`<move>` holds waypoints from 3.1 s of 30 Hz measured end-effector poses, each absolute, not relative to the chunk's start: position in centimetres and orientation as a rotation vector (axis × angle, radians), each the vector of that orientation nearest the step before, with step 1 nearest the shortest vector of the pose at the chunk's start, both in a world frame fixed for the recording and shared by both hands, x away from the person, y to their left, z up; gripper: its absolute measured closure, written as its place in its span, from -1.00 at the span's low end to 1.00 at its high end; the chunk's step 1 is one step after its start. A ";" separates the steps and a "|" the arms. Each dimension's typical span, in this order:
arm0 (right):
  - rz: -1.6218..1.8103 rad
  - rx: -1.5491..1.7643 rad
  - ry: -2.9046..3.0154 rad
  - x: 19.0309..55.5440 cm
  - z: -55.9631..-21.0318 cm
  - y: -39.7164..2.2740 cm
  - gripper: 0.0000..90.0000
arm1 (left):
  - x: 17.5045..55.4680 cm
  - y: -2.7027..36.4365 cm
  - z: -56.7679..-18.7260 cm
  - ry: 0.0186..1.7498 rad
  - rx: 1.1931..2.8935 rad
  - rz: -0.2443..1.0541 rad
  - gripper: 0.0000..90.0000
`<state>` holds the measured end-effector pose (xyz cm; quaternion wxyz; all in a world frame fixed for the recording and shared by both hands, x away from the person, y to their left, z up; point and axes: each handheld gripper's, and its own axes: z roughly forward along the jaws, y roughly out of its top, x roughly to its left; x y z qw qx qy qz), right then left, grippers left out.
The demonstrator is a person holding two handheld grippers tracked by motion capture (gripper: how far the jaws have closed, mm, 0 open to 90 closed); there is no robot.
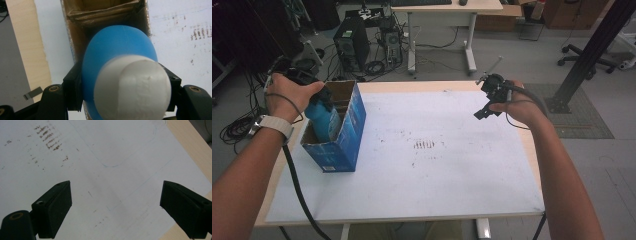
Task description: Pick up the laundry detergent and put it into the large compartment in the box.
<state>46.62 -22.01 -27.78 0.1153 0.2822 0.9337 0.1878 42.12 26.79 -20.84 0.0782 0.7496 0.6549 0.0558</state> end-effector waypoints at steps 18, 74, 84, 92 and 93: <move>0.542 0.834 2.736 46.8 -27.9 -22.1 -0.77 | 42.7 26.1 -24.4 1.950 2.276 0.154 -0.17; 0.528 0.832 2.747 46.8 -28.2 -22.1 -0.77 | 43.1 26.9 -27.7 1.950 2.270 0.084 -0.21; 0.523 0.828 2.753 46.7 -28.3 -21.9 -0.77 | 43.1 27.1 -27.8 1.954 2.278 0.079 -0.31; 0.524 0.832 2.751 46.7 -28.3 -22.0 -0.77 | 43.1 27.2 -27.8 1.950 2.272 0.082 -0.45; 0.525 0.832 2.751 46.7 -28.3 -21.9 -0.77 | 43.1 27.2 -27.8 1.950 2.273 0.083 -0.45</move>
